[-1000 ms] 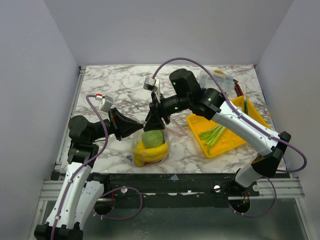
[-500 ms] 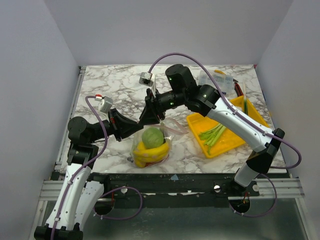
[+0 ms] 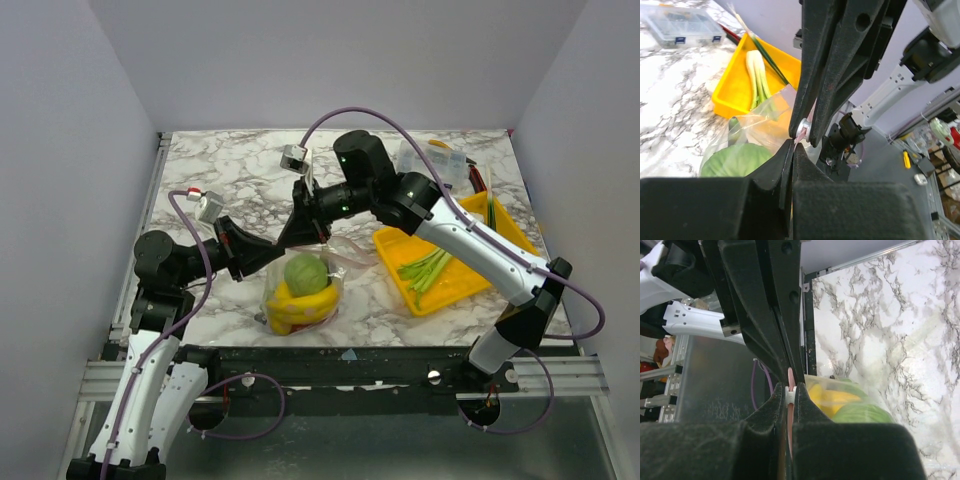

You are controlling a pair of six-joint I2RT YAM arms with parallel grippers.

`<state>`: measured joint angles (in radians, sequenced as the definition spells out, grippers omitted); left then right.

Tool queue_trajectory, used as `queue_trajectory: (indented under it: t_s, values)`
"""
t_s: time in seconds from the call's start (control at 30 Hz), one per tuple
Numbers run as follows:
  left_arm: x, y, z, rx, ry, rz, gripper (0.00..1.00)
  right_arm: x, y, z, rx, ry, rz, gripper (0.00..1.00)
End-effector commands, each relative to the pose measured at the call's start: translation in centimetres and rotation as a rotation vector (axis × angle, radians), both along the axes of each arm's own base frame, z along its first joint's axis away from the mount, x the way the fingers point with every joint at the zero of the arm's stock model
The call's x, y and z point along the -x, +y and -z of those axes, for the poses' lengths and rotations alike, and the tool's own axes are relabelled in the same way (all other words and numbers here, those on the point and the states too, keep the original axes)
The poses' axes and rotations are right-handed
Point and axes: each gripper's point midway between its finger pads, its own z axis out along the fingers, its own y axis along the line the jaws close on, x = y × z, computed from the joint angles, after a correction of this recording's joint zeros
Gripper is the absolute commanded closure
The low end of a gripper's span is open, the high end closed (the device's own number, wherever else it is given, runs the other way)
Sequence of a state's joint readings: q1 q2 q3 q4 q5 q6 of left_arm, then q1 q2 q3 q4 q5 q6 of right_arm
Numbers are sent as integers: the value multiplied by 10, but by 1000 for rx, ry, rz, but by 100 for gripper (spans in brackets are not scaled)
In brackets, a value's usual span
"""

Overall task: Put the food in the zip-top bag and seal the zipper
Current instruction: Zip the zipper food storage bag at the center of the board.

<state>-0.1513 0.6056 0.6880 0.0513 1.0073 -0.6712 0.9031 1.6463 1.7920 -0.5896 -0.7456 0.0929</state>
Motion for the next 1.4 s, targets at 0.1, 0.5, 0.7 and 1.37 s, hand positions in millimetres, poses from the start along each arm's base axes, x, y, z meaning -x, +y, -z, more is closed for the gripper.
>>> queue_trajectory:
  t_s: [0.1, 0.5, 0.7, 1.37]
  values:
    - [-28, 28, -19, -29, -38, -296, 100, -8, -30, 1, -9, -9, 64, 100]
    - [-62, 93, -6, -174, 24, -747, 100, -16, -65, 26, 13, 23, 145, 100]
    - [-69, 125, -1, -232, 47, -925, 100, -15, -71, 40, 36, 44, 164, 100]
    - [-74, 165, 16, -308, 70, -1143, 100, -14, -92, 62, 89, 58, 243, 100]
